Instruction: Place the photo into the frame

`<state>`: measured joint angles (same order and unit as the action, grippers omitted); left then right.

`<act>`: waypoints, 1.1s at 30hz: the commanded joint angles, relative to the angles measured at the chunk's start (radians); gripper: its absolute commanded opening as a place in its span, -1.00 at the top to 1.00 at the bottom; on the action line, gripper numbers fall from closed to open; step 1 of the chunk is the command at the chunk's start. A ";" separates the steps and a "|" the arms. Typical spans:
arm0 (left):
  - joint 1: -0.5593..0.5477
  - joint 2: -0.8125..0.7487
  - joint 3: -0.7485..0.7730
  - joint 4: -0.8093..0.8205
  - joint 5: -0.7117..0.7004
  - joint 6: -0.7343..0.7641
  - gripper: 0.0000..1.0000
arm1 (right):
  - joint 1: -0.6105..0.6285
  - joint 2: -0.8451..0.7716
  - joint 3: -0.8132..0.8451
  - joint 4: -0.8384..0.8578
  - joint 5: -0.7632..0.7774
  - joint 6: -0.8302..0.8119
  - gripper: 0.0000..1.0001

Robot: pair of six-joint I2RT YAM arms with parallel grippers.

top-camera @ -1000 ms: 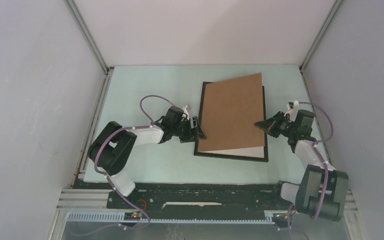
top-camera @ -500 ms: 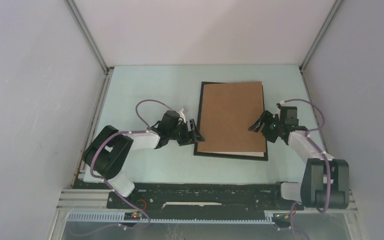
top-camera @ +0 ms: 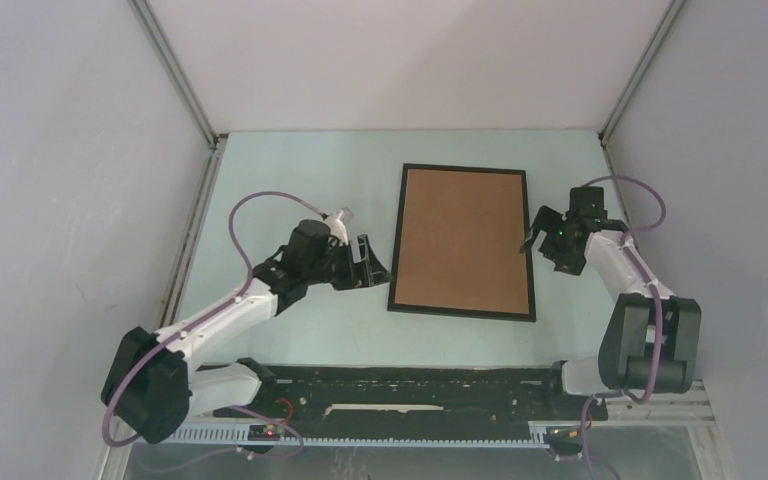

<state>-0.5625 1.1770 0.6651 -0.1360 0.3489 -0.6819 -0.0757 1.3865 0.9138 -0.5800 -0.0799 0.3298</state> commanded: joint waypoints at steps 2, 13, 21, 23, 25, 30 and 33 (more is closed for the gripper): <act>0.005 -0.042 0.036 -0.081 -0.008 0.010 -0.70 | -0.045 0.074 0.020 0.035 -0.229 0.030 -0.68; 0.003 0.250 0.052 0.193 -0.020 -0.125 -0.72 | -0.001 -0.009 -0.191 0.133 -0.176 0.081 -0.40; -0.019 0.453 0.090 0.355 0.005 -0.245 -0.70 | 0.021 -0.009 -0.200 0.215 -0.302 0.053 -0.22; -0.021 0.461 0.082 0.362 0.000 -0.240 -0.69 | 0.043 -0.069 -0.201 0.241 -0.287 0.061 -0.19; -0.022 0.466 0.072 0.364 -0.007 -0.232 -0.69 | 0.055 -0.123 -0.201 0.259 -0.259 0.063 -0.18; -0.021 0.477 0.038 0.385 -0.013 -0.222 -0.69 | 0.058 -0.186 -0.200 0.282 -0.212 0.053 -0.15; -0.022 0.483 0.031 0.405 -0.002 -0.225 -0.69 | 0.059 -0.185 -0.201 0.303 -0.193 0.052 -0.15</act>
<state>-0.5758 1.6463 0.7155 0.2070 0.3420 -0.8951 -0.0296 1.2171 0.6987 -0.3668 -0.2790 0.3882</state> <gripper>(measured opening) 0.849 0.578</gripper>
